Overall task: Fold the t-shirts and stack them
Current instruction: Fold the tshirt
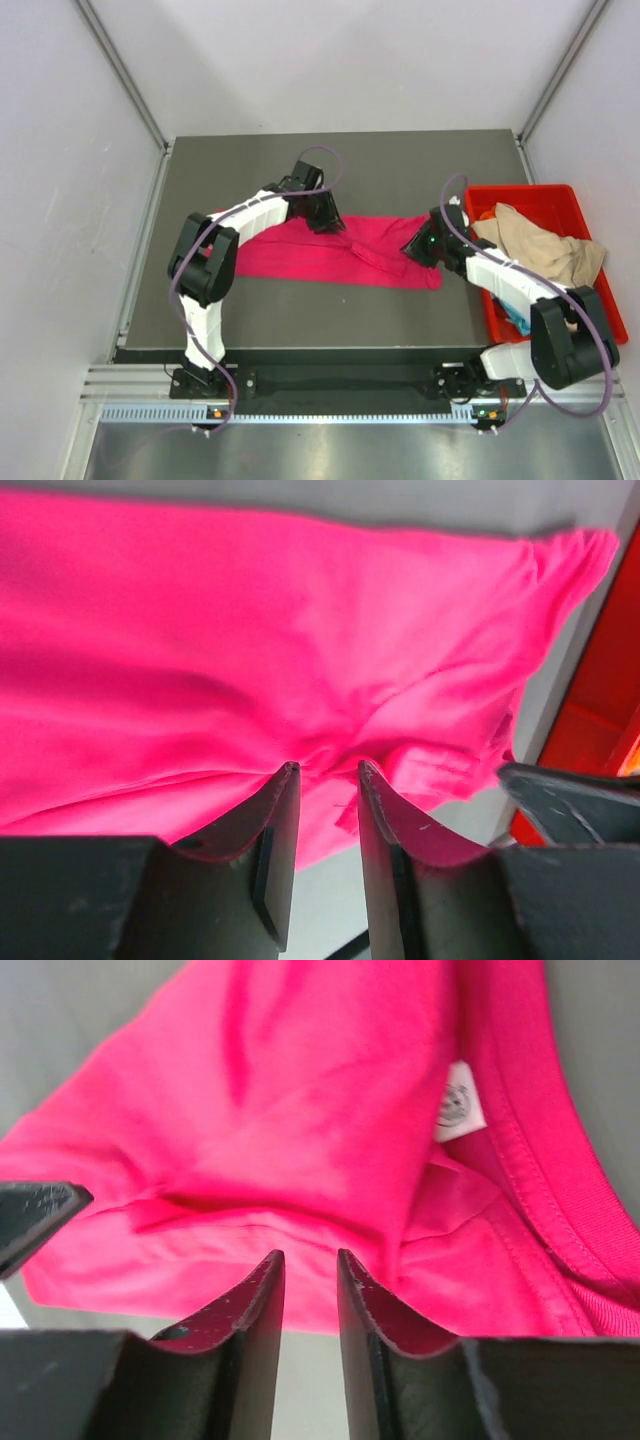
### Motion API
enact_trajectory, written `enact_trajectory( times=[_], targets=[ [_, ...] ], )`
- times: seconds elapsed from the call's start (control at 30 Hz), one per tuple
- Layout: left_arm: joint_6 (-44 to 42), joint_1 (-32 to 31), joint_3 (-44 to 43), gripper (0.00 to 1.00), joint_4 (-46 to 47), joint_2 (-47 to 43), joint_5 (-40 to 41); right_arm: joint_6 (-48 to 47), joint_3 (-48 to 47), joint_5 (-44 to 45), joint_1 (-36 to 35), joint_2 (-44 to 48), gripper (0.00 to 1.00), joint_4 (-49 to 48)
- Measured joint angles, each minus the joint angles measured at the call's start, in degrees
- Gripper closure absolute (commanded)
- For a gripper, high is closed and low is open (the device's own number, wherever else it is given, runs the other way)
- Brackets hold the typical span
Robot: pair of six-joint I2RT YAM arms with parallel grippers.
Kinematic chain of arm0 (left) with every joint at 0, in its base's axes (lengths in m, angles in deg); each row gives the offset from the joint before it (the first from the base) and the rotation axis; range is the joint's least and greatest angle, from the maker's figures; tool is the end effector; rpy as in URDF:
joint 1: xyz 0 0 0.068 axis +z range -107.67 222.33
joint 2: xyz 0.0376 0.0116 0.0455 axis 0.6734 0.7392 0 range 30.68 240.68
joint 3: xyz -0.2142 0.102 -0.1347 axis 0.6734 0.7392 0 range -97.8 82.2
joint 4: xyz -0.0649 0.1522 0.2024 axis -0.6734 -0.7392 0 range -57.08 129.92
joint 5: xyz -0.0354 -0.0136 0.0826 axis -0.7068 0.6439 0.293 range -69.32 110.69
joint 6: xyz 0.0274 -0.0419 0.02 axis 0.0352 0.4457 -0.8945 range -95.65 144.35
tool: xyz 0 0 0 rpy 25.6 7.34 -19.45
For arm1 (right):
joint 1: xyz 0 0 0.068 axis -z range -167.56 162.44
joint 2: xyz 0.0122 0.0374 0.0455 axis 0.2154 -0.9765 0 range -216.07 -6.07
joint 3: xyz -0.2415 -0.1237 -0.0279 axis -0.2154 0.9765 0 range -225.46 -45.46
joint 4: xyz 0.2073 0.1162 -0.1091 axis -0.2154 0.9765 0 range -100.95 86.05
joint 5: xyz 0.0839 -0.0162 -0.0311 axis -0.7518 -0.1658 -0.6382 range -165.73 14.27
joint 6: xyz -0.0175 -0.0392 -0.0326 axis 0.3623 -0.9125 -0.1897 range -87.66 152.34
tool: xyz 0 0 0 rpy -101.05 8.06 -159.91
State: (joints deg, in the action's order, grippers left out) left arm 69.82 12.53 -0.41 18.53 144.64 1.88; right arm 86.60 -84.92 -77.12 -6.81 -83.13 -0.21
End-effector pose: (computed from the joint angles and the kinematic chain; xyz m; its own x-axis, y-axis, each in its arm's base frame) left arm 0.3698 -0.2250 0.1927 -0.9404 -0.2391 -0.2417 -0.0437 0.7899 -0.6116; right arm 0.2495 0.0881 0.1870 -0.6917 0.6180 -0.3735 0.3712 0.7480 0.5502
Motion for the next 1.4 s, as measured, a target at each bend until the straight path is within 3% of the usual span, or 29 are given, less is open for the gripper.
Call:
enact_trajectory(
  times=[0.27,0.4,0.57,0.77,1.13,1.23,1.27,1.37,1.4],
  targets=[
    [-4.96,6.12,1.33,0.66,-0.96,-6.38,0.79,-6.99,-4.59,-2.47,0.04,2.64,0.78,2.93],
    [-6.75,12.76,3.45,0.66,-1.03,-7.39,0.2,-11.63,-10.69,-1.99,1.25,-2.82,0.65,5.35],
    [-9.73,21.9,5.9,0.66,-2.84,-7.17,1.07,-16.7,-16.59,1.88,5.16,-7.91,0.62,8.26],
    [-11.41,30.49,8.81,0.66,-3.1,-6.27,0.72,-21.59,-17.22,2.64,9.84,-11.08,0.6,8.41],
    [-11.37,36.17,8.87,0.66,-2.51,-1.9,0.48,-29.18,-20.37,-5.68,15.3,-22.08,0.6,2.89],
    [-11.32,36.65,8.87,0.66,-2.34,-1.81,0.39,-29.73,-20.33,-7.3,16.0,-23.85,0.71,0.83],
    [-11.3,36.92,8.87,0.66,-2.27,-1.81,0.44,-29.83,-20.26,-7.69,16.06,-24.11,0.82,0.2],
    [-11.1,38.14,8.92,0.65,-2.05,-1.81,0.9,-29.81,-20.09,-7.72,16.13,-24.26,1.0,-1.73],
    [-11.04,38.62,8.94,0.66,-1.99,-1.81,1.07,-29.73,-19.8,-7.48,16.15,-24.26,1.0,-2.73]
  ],
)
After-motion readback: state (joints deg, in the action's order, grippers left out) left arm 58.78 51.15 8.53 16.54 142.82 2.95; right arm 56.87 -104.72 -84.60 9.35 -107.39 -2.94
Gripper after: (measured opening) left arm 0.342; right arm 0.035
